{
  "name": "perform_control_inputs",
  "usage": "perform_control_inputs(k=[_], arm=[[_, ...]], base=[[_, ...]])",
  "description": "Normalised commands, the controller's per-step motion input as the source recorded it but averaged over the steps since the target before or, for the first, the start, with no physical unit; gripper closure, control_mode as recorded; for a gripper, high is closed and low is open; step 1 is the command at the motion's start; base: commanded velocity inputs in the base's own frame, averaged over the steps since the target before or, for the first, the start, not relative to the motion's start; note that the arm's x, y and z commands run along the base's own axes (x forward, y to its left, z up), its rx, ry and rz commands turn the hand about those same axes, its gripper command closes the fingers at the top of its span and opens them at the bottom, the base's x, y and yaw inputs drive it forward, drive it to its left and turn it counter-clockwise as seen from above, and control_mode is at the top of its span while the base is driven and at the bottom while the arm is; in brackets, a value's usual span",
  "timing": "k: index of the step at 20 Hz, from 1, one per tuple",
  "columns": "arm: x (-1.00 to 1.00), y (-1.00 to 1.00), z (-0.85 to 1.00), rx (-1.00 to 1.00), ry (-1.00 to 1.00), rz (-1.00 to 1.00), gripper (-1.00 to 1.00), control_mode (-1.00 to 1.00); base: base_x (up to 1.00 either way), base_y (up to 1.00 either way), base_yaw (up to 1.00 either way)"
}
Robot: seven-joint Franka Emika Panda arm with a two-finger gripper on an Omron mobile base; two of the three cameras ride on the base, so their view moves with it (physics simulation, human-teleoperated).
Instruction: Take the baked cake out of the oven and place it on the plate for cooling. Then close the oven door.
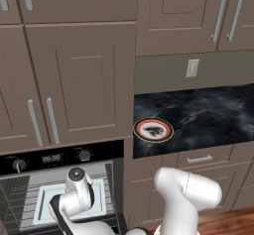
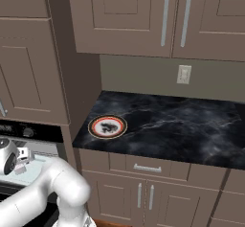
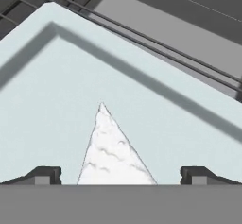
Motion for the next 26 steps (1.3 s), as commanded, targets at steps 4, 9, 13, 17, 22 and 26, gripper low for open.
perform_control_inputs(k=[4,9,13,17,22,26], arm=[[0.0,0.26,-0.19,0.0,0.06,0.03,-1.0,-1.0],[0.01,0.13,-0.23,0.0,0.03,0.03,-1.0,-1.0],[0.08,0.03,-0.15,0.0,0.0,0.02,-1.0,-1.0],[0.02,0.0,-0.13,0.0,0.0,0.01,-1.0,-1.0],[-0.05,0.0,-0.19,0.0,0.0,0.01,-1.0,-1.0],[0.0,0.07,-0.16,0.0,0.0,0.0,1.0,-1.0]], base=[[0.0,0.0,0.0],[0.0,0.0,0.0],[0.0,0.0,0.0],[0.0,0.0,0.0],[0.0,0.0,0.0],[0.0,0.0,0.0]])
